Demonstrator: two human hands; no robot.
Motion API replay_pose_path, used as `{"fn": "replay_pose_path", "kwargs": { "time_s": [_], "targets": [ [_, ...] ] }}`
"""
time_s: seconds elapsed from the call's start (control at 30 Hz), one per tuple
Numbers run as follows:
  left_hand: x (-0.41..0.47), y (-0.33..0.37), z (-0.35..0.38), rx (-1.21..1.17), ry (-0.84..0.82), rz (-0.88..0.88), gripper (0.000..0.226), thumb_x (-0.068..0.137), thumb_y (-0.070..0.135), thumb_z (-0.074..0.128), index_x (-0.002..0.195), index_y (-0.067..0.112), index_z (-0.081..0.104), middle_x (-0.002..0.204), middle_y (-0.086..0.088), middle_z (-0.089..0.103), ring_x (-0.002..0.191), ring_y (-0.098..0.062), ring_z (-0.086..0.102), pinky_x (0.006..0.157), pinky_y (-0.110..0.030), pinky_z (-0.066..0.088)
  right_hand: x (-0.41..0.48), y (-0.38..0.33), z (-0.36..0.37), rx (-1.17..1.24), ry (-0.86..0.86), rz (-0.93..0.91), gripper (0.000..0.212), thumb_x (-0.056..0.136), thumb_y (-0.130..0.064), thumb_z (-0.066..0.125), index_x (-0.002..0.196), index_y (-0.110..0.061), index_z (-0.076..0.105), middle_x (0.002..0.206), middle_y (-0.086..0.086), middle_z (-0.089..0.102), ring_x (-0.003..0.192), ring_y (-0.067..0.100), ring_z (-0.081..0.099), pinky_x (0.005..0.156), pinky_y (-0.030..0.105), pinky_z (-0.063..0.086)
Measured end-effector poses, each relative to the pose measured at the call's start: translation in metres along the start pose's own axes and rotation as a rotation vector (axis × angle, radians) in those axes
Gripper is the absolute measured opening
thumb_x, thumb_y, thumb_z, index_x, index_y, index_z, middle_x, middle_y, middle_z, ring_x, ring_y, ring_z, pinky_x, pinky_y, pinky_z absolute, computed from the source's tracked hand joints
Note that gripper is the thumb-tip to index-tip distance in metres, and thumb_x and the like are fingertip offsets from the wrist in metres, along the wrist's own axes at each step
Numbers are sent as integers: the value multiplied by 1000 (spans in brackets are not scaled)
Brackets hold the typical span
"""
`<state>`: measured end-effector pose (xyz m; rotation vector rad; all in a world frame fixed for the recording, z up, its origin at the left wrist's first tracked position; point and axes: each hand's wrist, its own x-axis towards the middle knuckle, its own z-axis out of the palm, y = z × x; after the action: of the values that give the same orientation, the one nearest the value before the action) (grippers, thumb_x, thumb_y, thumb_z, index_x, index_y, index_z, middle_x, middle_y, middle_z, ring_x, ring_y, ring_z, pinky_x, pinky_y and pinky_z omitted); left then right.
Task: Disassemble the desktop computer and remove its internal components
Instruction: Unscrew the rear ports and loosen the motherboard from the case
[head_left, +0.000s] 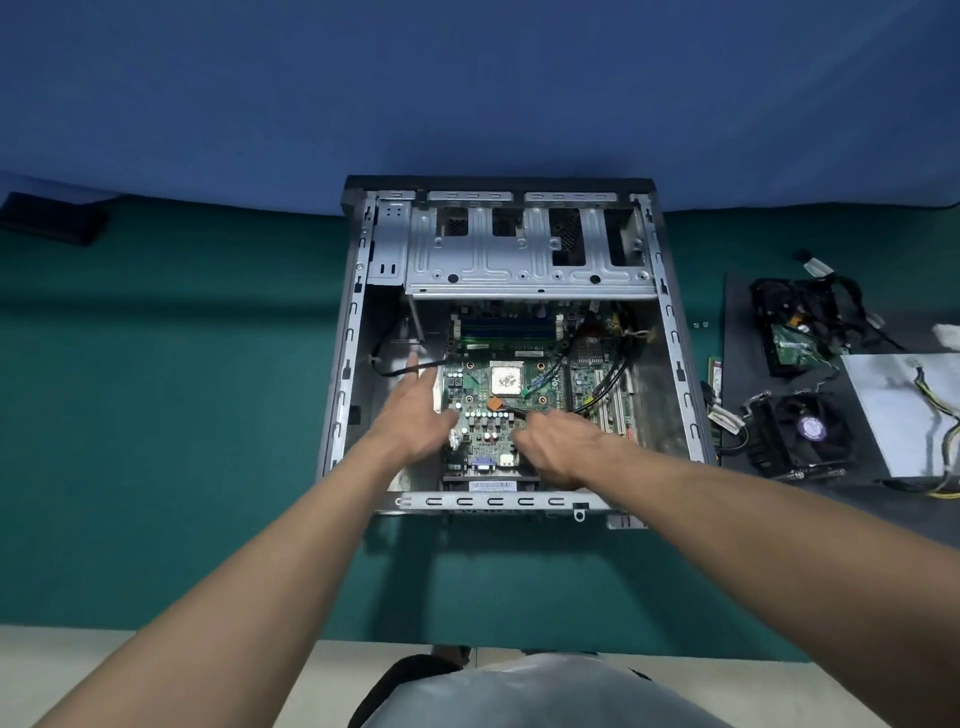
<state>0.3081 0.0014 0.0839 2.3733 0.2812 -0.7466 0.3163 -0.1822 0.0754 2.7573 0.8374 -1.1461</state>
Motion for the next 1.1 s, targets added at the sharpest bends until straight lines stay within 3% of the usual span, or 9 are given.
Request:
{"fn": "replay_pose_path", "kwargs": {
  "time_s": [0.13,0.33,0.4,0.47,0.6,0.77,0.9,1.0,1.1],
  "targets": [
    [-5,5,-16,-91,78,21,75,97,32,54,155,21,8,162,-1,2,147,-28,16,117,-46,13,-19,1,-18,53,117,26,24,95,-11,29,87,-8,50,74,5,48,57,14,45,47,24,38],
    [-9,7,-35,-190,87,53,71,98,52,39,155,26,7,161,8,-8,147,-24,17,117,-45,15,-49,-1,-69,53,202,-81,32,92,-23,56,122,-12,51,120,7,54,110,26,52,92,46,46],
    [-11,8,-41,-299,91,36,67,97,57,38,154,25,22,160,6,18,143,-23,29,115,-43,21,-57,0,-81,101,210,-86,34,94,-29,56,125,-16,50,123,3,53,118,24,48,98,46,41],
    [-14,10,-46,-345,76,54,63,95,61,40,146,24,42,129,8,55,124,-19,48,104,-37,35,-66,0,-91,166,212,-90,39,94,-32,57,129,-16,49,127,4,52,121,24,46,102,46,38],
    [-24,15,-59,-563,116,93,57,92,62,46,129,20,60,120,14,58,113,-12,52,104,-32,34,-79,1,-109,298,238,-94,40,94,-30,58,130,-14,51,130,5,55,116,22,50,101,41,40],
    [-43,24,-75,-788,166,247,62,77,68,63,102,11,70,101,-11,72,100,-28,67,101,-47,47,-99,0,-119,649,309,-21,44,97,-29,55,137,-11,48,139,4,51,120,15,50,99,28,37],
    [-56,30,-82,-648,331,375,77,65,78,64,88,5,64,81,-9,71,77,-22,68,82,-39,53,-114,-8,-126,845,363,-35,17,99,-25,52,91,-13,62,73,-3,56,69,15,50,69,26,40],
    [-61,36,-85,-637,440,385,61,74,71,62,77,10,60,62,8,60,60,-11,58,57,-26,47,-125,-18,-133,879,396,-36,35,101,-27,47,82,2,51,72,7,37,66,18,34,68,29,28],
    [-66,44,-89,-670,515,387,57,81,64,62,79,7,59,60,6,53,60,-14,50,61,-32,43,-133,-25,-144,876,431,1,31,101,-28,46,77,-9,49,73,7,36,62,13,32,64,27,27]
  ]
}}
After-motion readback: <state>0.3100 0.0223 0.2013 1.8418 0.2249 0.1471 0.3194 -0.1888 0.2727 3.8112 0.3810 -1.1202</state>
